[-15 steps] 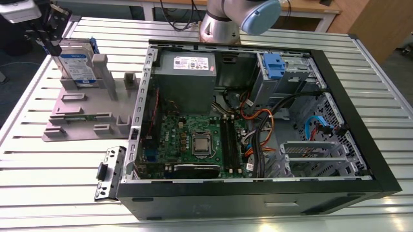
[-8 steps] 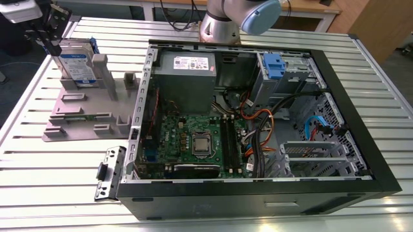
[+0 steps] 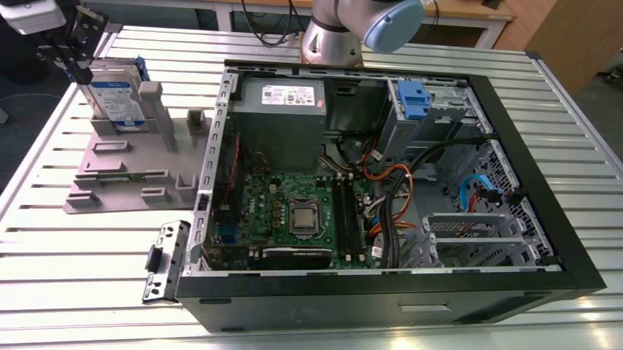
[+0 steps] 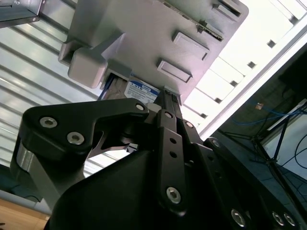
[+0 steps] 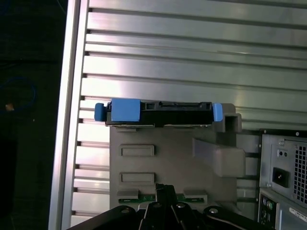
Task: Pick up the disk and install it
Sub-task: 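Pick up the disk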
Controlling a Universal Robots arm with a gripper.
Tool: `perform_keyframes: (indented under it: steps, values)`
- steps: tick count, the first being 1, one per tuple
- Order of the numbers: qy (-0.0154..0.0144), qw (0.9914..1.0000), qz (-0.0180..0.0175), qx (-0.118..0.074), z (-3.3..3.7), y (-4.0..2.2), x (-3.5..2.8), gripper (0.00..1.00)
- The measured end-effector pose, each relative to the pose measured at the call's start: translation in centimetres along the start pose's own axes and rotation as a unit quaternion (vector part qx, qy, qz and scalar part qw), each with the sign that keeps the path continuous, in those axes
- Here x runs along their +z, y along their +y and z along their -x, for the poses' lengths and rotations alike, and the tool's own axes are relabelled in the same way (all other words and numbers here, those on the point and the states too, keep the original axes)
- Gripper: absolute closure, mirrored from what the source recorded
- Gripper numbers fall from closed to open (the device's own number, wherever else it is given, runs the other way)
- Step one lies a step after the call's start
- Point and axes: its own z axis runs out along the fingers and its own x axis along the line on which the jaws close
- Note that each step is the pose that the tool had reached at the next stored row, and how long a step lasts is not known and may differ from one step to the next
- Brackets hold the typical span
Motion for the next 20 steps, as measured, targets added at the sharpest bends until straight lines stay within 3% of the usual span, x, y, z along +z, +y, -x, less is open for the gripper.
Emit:
perform_keyframes:
  steps: [20]
  values:
    - [0.0010,0.99974,0.0005,-0.023,0.00,0.00,0.00,0.90]
